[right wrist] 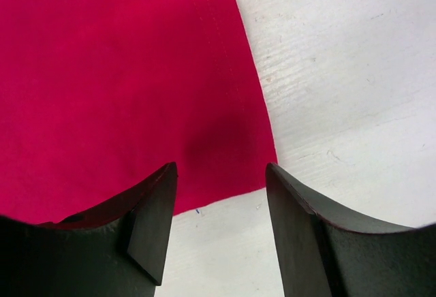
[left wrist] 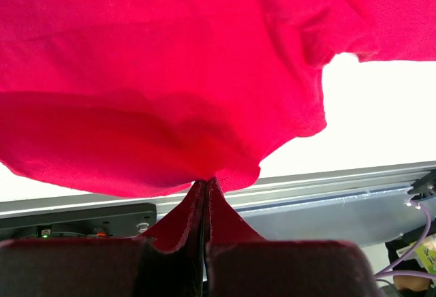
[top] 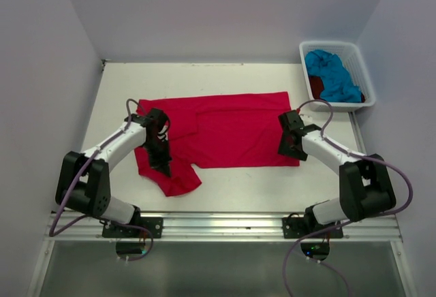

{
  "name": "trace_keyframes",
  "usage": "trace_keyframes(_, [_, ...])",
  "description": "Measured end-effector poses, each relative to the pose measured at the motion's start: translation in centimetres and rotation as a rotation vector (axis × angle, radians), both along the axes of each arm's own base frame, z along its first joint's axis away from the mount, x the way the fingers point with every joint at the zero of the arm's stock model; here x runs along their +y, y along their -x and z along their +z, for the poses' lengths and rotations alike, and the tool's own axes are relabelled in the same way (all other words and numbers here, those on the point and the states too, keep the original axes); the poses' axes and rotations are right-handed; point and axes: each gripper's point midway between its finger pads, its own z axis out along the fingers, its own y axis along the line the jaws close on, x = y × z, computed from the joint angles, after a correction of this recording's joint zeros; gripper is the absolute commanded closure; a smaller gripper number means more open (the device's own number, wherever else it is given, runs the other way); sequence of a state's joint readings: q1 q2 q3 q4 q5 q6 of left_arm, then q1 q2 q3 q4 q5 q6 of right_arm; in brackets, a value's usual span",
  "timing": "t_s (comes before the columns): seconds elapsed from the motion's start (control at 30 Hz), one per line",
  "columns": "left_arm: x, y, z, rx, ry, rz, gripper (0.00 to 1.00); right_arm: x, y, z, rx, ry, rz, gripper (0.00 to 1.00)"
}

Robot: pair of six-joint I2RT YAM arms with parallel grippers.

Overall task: Fold and stack the t-shirts
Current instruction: Grap the side of the flattened tshirt closest away from the robot with both arms

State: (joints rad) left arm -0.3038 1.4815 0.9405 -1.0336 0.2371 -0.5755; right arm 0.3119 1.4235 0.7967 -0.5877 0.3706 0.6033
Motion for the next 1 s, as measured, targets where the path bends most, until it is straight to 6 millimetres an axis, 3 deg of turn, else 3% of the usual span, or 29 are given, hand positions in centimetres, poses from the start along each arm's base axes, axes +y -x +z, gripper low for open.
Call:
trace_keyframes(0.4, [-0.4, 1.0, 1.7, -0.065, 0.056, 0.012, 1.0, -1.2, 0.0, -0.7, 0.028, 0.056, -0.07, 0.47])
trace_keyframes(0.7, [-1.0, 1.6, 2.9, -0.097, 0.09, 0.019, 1.0, -1.4, 1.8, 1.4, -0.037, 0.006, -0.109, 0.49])
trace_keyframes(1.0, [-1.1, 2.0, 3.0, -0.087, 0.094, 0.025, 1.0, -1.4, 5.2, -1.8, 0.054, -0.024, -0.134, 0.53])
